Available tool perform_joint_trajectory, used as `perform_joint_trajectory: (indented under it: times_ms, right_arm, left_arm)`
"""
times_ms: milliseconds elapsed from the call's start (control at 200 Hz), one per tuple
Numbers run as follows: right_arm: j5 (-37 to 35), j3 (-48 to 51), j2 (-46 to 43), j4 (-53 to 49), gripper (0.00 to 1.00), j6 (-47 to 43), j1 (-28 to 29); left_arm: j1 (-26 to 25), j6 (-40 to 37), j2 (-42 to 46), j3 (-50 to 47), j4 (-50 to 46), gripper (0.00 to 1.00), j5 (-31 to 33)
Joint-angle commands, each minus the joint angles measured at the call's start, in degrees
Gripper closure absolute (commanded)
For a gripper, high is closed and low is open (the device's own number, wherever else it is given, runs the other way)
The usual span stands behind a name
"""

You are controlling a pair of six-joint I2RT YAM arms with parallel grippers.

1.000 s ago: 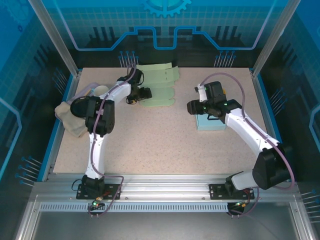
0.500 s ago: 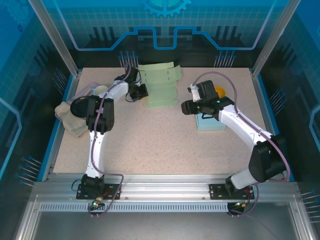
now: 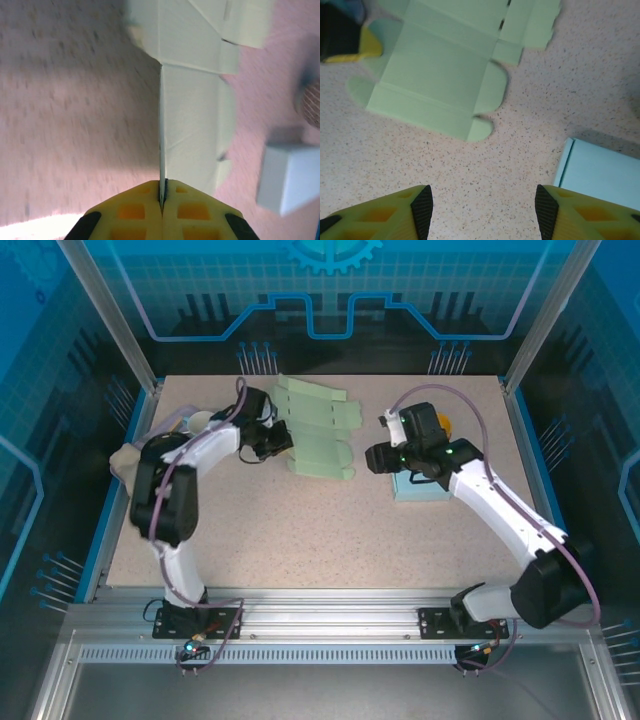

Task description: Fold the paper box

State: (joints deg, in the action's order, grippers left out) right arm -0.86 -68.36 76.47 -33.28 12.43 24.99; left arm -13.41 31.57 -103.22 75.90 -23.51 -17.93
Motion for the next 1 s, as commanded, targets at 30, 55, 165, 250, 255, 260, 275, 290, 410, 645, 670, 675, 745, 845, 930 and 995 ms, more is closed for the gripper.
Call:
perform_joint_trajectory:
  times_ms: [30,55,165,250,255,260,275,290,410,645,670,675,745,845,930,995]
  right_arm:
    - [-0.1,0.8,-3.9,-4.1,0.41,0.0,1.5]
    - [0.0,1.1,-4.2,-4.2,0.41,0.2,1.6]
    - [0.1,3.1,-4.9,-3.5,0.41,1.2,3.7]
    - [-0.8,5.3,-4.8,-2.1,0.41,2.4,6.1]
    - [-0.9,5.4,-4.8,-1.9,0.41,2.4,6.2]
    - [-0.9,5.5,-4.8,-1.7,0.41,2.5,6.3]
    - [-1.0,6.0,-4.8,-1.2,0.41,2.8,6.8]
    - [-1.1,6.4,-4.6,-0.7,0.41,3.0,7.2]
    - [-0.9,9.2,-2.2,2.7,0.41,4.9,10.5]
    - [-4.1,7.7,2.3,2.9,0.41,1.1,13.1]
    - [-3.8,6.9,3.0,2.5,0.41,0.0,12.8]
    - [-3.7,6.7,3.2,2.5,0.41,-0.2,12.8]
    - [-3.0,3.8,5.9,0.7,0.41,-2.7,12.3]
    - [-3.6,0.3,9.4,-0.7,0.41,-5.0,12.1]
    - [-2.7,-1.5,11.3,-0.6,0.41,-6.2,11.8]
    - [-1.8,-2.5,12.4,-0.4,0.41,-6.8,11.7]
  left_arm:
    - [-4.0,4.5,14.2,-17.9,3.7,1.00,-1.4]
    - [-5.0,5.6,16.6,-21.1,4.4,1.00,-1.1]
    - [-10.3,11.3,27.1,-33.4,7.6,0.99,4.0]
    - [-13.5,15.6,34.2,-40.6,9.5,0.98,8.2]
    - [-13.6,15.9,34.6,-41.0,9.6,0.98,8.3]
    - [-13.7,16.0,34.7,-41.3,9.7,0.97,8.6]
    - [-14.0,16.8,35.8,-42.2,9.9,0.96,9.1]
    - [-14.4,17.5,36.7,-43.2,10.2,0.95,9.7]
    - [-15.7,19.9,42.0,-47.7,9.7,0.66,12.3]
    - [-14.7,12.5,43.6,-36.0,-12.6,0.23,21.5]
    - [-13.8,11.5,43.5,-35.0,-13.9,0.22,21.8]
    - [-13.2,11.3,43.5,-35.0,-14.2,0.22,21.8]
    - [-7.6,8.4,43.0,-33.6,-14.6,0.22,18.6]
    - [1.0,4.6,38.9,-32.8,-11.0,0.21,11.1]
    - [2.2,2.6,33.7,-30.9,-8.8,0.21,9.7]
    - [2.4,2.2,30.3,-31.0,-5.2,0.20,9.5]
